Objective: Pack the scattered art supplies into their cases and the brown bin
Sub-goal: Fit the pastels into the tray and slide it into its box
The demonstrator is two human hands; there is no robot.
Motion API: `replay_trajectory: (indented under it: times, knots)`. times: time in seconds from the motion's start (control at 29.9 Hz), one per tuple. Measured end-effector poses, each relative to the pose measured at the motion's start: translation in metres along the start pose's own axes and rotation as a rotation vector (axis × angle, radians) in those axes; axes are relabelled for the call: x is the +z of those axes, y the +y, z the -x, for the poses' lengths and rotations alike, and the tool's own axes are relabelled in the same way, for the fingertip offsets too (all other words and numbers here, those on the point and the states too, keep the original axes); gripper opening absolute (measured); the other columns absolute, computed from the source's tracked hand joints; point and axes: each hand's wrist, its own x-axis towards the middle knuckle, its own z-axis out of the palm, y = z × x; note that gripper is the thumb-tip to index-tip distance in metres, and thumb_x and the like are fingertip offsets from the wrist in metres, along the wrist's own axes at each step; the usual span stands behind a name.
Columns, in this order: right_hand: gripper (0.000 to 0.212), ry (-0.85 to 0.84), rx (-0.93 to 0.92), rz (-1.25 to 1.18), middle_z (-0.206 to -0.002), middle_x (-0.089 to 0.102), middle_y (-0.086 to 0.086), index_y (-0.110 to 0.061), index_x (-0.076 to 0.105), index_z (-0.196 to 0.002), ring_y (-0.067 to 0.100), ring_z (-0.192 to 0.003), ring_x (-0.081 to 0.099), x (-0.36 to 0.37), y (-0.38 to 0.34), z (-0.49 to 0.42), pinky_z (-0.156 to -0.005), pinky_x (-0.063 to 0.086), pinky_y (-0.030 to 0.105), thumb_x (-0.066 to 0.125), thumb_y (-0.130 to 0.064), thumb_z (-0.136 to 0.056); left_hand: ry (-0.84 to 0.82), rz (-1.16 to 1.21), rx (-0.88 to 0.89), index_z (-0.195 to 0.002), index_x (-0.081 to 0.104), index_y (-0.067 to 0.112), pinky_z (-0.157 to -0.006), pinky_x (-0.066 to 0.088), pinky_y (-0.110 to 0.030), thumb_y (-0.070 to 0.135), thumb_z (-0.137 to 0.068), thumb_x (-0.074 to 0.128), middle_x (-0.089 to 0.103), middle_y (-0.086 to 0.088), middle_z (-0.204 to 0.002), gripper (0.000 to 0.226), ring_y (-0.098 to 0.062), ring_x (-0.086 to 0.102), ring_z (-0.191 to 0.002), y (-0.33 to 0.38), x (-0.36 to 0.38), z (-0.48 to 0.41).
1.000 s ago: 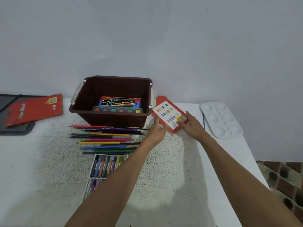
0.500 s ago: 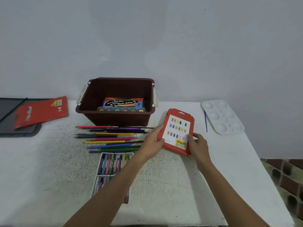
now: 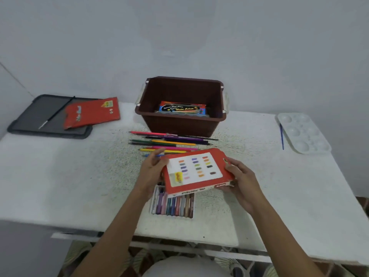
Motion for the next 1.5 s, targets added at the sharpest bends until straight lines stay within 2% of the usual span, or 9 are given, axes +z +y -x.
replay_trajectory:
  times: [0.13,0.43,0.6,0.74,0.94,1.17,1.3,1.37,1.5]
  knots:
    - [0.024,-0.036,0.014,0.043,-0.103,0.073,0.013,-0.015,0.062,-0.121,0.030,-0.088,0.073,0.032,0.019,0.018,-0.070,0.060,0.046,0.059,-0.015,-0.096,0.157,0.073,-0.023,-0.123,0.054,0.024,-0.079,0.059,-0.049,0.029,-0.092,0.064,0.070,-0.006,-0.109,0.033,-0.026,0.072,-0.090,-0.006,-0.034,0.005]
    - [0.013,0.122,-0.256,0.470,-0.106,0.065,-0.001,-0.020,0.064,-0.107,0.013,-0.092,0.064,0.067,0.053,0.041,-0.068,0.050,0.020,0.062,-0.019,-0.095,0.086,0.056,-0.071,-0.114,0.063,0.011,-0.071,0.057,-0.038,0.029,-0.098,0.055,0.075,-0.006,-0.092,0.025,-0.023,0.073,-0.082,-0.016,-0.082,0.014]
    - [0.009,0.179,-0.363,0.549,-0.095,0.063,-0.001,-0.019,0.064,-0.102,0.011,-0.080,0.058,0.078,0.058,0.049,-0.060,0.046,0.014,0.063,-0.020,-0.093,0.025,-0.070,-0.061,-0.115,0.065,0.010,-0.089,0.054,-0.047,0.030,-0.101,0.049,0.074,-0.006,-0.095,0.029,-0.026,0.070,-0.093,-0.011,-0.095,0.011]
    - [0.005,0.147,-0.355,0.417,-0.090,0.066,0.007,-0.016,0.059,-0.092,0.025,-0.083,0.061,0.081,0.053,0.053,-0.072,0.053,0.042,0.058,-0.013,-0.096,-0.208,0.073,-0.142,-0.116,0.065,0.012,-0.101,0.045,-0.053,0.047,-0.101,0.036,0.071,-0.014,-0.107,0.048,-0.031,0.065,-0.109,0.004,-0.102,0.016]
    - [0.004,-0.020,-0.377,0.237,-0.103,0.073,-0.001,-0.014,0.052,-0.104,0.010,-0.100,0.068,0.084,0.040,0.068,-0.074,0.055,0.018,0.051,-0.015,-0.101,-0.586,0.181,-0.260,-0.133,0.055,0.022,-0.105,0.038,-0.057,0.066,-0.091,0.028,0.061,-0.016,-0.130,0.067,-0.033,0.058,-0.122,0.021,-0.111,0.024]
    - [0.011,-0.093,-0.364,0.055,-0.110,0.070,0.008,-0.019,0.054,-0.103,0.022,-0.110,0.065,0.081,0.044,0.071,-0.093,0.053,0.034,0.056,-0.025,-0.094,-0.801,-0.096,-0.271,-0.125,0.057,0.021,-0.098,0.047,-0.051,0.064,-0.042,0.089,0.068,-0.012,-0.119,0.099,-0.030,0.064,-0.111,0.033,-0.123,0.021]
    - [0.024,-0.164,-0.354,-0.008,-0.118,0.067,0.013,-0.003,0.049,-0.109,0.028,-0.118,0.060,0.074,0.046,0.068,-0.100,0.048,0.042,0.057,-0.019,-0.094,-0.914,-0.108,-0.292,-0.131,0.053,0.023,-0.102,0.047,-0.046,0.054,-0.043,0.093,0.060,-0.015,-0.129,0.101,-0.033,0.055,-0.121,0.030,-0.125,0.018]
    - [0.014,-0.199,-0.379,0.060,-0.123,0.066,0.010,0.001,0.049,-0.098,0.024,-0.123,0.057,0.068,0.044,0.066,-0.098,0.047,0.040,0.056,-0.011,-0.096,-0.960,-0.193,-0.240,-0.139,0.045,0.027,-0.107,0.042,-0.038,0.057,-0.046,0.091,0.046,-0.017,-0.142,0.108,-0.035,0.043,-0.132,0.030,-0.125,0.018]
    - [0.011,-0.137,-0.396,0.248,-0.123,0.067,-0.005,-0.002,0.063,-0.094,0.014,-0.123,0.056,0.056,0.043,0.060,-0.093,0.049,0.030,0.055,0.005,-0.092,-1.011,-0.453,-0.141,-0.140,0.038,0.048,-0.102,0.043,-0.028,0.059,-0.055,0.083,0.044,0.004,-0.146,0.097,-0.019,0.045,-0.130,0.035,-0.120,0.019]
